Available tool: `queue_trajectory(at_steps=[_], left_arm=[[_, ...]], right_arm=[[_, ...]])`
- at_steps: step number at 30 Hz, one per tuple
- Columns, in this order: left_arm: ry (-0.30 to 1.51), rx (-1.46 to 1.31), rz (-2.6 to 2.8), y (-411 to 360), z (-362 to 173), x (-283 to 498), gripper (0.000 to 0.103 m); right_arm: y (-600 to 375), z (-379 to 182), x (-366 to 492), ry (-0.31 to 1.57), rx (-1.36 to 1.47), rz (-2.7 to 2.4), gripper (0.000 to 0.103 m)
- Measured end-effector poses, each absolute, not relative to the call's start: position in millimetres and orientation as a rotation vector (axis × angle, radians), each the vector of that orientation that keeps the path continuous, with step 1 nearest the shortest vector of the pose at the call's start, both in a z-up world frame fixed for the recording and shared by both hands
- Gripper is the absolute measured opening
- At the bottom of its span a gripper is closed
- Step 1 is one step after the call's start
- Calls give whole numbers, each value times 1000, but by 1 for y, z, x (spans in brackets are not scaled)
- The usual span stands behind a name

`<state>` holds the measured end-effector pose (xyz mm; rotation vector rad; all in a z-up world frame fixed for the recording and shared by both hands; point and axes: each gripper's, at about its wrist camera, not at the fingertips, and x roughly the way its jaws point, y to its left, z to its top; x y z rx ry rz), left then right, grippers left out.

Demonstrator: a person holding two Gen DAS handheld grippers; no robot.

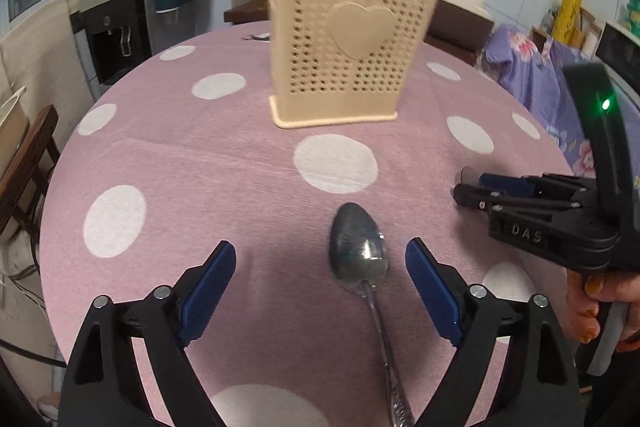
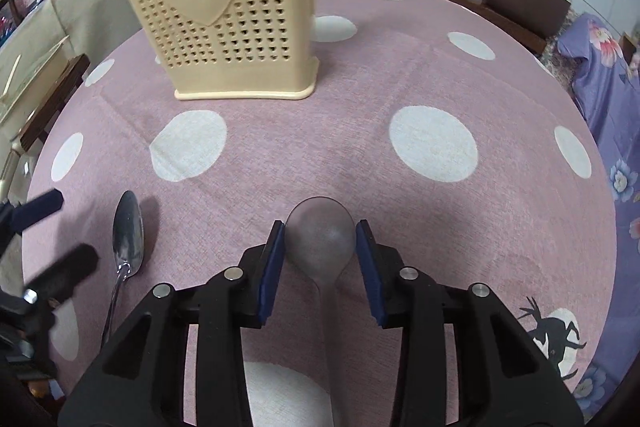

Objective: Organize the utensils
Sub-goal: 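Close the right gripper on the clear plastic spoon while the left grips the metal spoon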

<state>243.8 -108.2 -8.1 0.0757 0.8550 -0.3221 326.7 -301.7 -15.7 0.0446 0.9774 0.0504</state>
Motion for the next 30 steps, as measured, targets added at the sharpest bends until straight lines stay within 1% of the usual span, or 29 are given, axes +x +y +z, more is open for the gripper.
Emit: queue_trajectory(at_steps=[3,5,9,12,14,15,17,24,30], left_arm=[[863,116,-311,-123,-14,248,78],[880,136,-300,-130,-19,252,70],[911,113,-283,-133,-26,257,67],[906,115,-267,-135,-25,258,60],[904,108,-253,-134,-24,260,50],[906,97,-253,-133,-24,260,48],[908,79,-257,-132,-23,261,37],[873,48,-265,-130,-15,261,37],[811,15,-278,-123,7,259,37]], right_arm=[[-306,-14,324,969,61,36,37],[-305,-12,321,960,61,35,37],[-302,-10,317,950,59,35,37],[-300,-10,317,947,58,29,37],[-299,-11,317,949,60,28,37],[-299,-11,317,950,62,27,37],[-298,-12,317,952,63,26,37],[-298,-9,316,941,76,24,37],[-302,13,310,879,119,32,37]])
